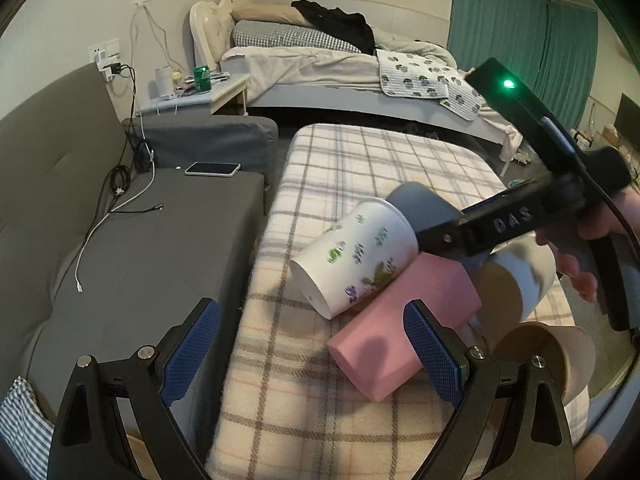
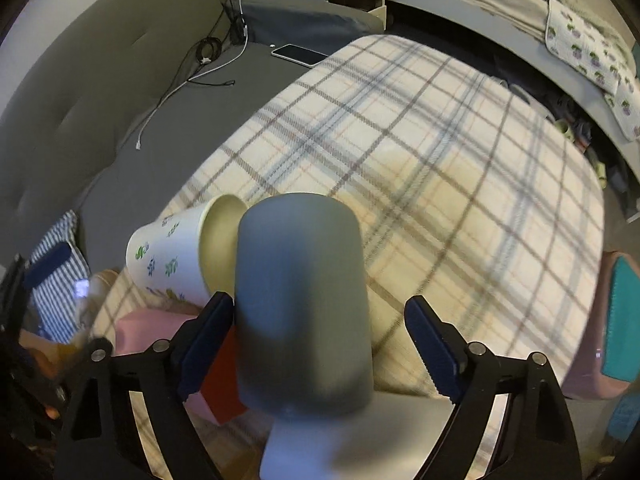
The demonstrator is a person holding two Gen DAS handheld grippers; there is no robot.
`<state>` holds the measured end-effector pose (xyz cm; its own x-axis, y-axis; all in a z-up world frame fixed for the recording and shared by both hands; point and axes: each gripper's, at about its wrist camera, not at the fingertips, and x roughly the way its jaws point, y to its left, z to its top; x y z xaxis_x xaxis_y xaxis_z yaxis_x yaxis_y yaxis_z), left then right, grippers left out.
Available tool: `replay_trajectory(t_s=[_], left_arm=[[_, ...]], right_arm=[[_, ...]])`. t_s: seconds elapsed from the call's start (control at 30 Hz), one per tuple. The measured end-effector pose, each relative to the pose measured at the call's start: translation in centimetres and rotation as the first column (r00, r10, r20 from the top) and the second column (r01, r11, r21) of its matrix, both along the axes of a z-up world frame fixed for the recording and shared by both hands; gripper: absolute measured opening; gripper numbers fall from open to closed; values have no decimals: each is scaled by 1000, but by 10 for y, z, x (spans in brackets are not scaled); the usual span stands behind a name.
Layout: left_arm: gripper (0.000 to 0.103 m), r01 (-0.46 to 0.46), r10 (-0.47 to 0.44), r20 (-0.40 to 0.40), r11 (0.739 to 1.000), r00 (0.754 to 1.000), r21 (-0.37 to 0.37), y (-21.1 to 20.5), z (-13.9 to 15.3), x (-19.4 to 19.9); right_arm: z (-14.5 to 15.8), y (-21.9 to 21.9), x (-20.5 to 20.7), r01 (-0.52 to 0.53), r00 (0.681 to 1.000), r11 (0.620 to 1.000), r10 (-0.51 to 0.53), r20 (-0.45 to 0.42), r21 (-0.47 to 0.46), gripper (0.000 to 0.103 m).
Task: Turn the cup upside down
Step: 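Reach the right tool to the grey cup and close its fingers on it, then lift the grey cup with the right tool and rotate it upright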
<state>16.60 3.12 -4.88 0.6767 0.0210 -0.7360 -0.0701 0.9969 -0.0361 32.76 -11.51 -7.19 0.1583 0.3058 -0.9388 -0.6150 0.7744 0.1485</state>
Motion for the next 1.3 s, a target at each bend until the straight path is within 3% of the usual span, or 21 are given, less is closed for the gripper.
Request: replay_trajectory(t_s=[0.1,0.23,0.4,0.57,0.7,0.83,1.0,1.17,1.3], left_arm=[[96,5,-5,-15,1000,1000,5,-1,-5,-1],[96,-3,3,-29,1000,1000,2,0,-8,0],[96,-21,21,-31,1000,999,-5,3,-6,0],[96,-41,41,-9,999,999,-2,6,7,-7],[96,-59,59,14,998,998,-6,11,25,-22],[96,-67,66,50,997,997,25,15,45,-46],[96,-64,60,82,997,995,48,22,56,-83],[96,-82,81,78,997,994,15,37,52,-115],[96,-119,120,68,993,990,-14,48,51,-125]], right_arm=[[-9,0,8,29,999,999,-28,-39,27,86],[-22,0,18,61,992,995,-52,-115,77,72],[-20,-3,20,110,988,987,-95,-124,116,72],[10,-19,19,189,982,968,-181,-61,166,71],[53,-27,4,202,978,957,-207,3,209,71],[101,-35,-35,200,973,949,-222,64,244,71],[133,-45,-105,247,953,929,-285,107,276,71],[123,-49,-184,318,928,893,-361,88,319,71],[92,-45,-232,381,905,872,-420,70,307,71]])
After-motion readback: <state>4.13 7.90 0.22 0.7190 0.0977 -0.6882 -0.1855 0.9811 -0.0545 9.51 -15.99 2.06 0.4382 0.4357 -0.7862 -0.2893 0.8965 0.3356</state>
